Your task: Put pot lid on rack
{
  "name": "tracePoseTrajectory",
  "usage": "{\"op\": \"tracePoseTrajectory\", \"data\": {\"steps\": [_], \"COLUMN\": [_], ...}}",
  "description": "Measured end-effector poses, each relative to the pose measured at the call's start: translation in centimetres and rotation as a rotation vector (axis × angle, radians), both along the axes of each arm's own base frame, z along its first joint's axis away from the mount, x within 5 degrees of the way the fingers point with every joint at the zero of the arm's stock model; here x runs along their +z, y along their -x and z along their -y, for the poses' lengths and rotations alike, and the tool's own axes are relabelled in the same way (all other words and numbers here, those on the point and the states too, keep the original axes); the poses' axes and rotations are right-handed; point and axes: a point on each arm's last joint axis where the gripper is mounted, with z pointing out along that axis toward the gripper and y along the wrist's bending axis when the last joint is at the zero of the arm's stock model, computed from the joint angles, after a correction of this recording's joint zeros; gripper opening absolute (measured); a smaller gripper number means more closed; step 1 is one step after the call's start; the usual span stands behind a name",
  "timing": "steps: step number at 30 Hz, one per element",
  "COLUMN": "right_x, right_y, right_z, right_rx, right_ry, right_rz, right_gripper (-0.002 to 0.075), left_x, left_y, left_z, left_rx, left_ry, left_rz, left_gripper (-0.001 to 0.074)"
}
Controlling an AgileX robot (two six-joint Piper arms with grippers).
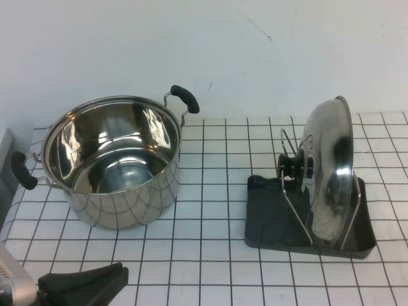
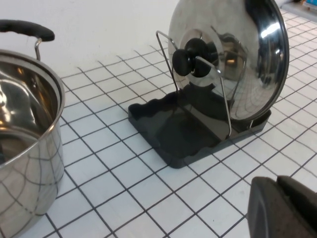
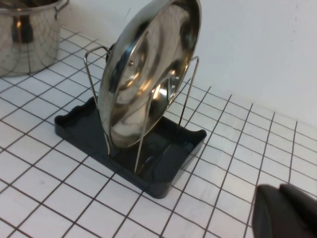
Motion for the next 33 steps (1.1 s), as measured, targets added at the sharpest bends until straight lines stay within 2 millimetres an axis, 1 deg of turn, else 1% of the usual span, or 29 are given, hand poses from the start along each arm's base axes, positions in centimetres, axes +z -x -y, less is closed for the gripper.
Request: {"op": "tracePoseTrajectory", "data": {"steps": [19,21,25,27,30,33], "right_x": [0.0,0.0,0.0,0.0,0.0,0.0], "right_y": [0.0,0.0,0.0,0.0,0.0,0.0], "right_z": [0.0,0.0,0.0,-0.1,-0.1,-0.1], "right_rx": [0.001,0.000,0.002,0.004,0.005,0.005], "right_ry": [-0.008,-0.007,-0.010,-0.013,-0.015,-0.015], "right_rz": [-0.004,-0.005,-0.007,-0.009,-0.010,-0.010], "right_gripper": [0.0000,0.0000,0.0000,0.0000,0.0000,0.0000], "left_x": [-0.1,-0.1,-0.2,-0.3,-0.6,-1.2], "left_y": [0.1,0.4,1.0,1.3,2.0,2.5], "left_z": [-0.3,-1.1,-3.4,-4.3,-5.6,-6.6], "left_rx": [0.010,0.040,0.181,0.244,0.361,0.470], "left_ry": [-0.013,0.001,0.074,0.110,0.165,0.183], "left_rz": [-0.006,0.031,0.097,0.117,0.160,0.204], "left_gripper": [-0.0002,-0.0001,-0.0002,-0.0002,-0.0002,-0.0002]}}
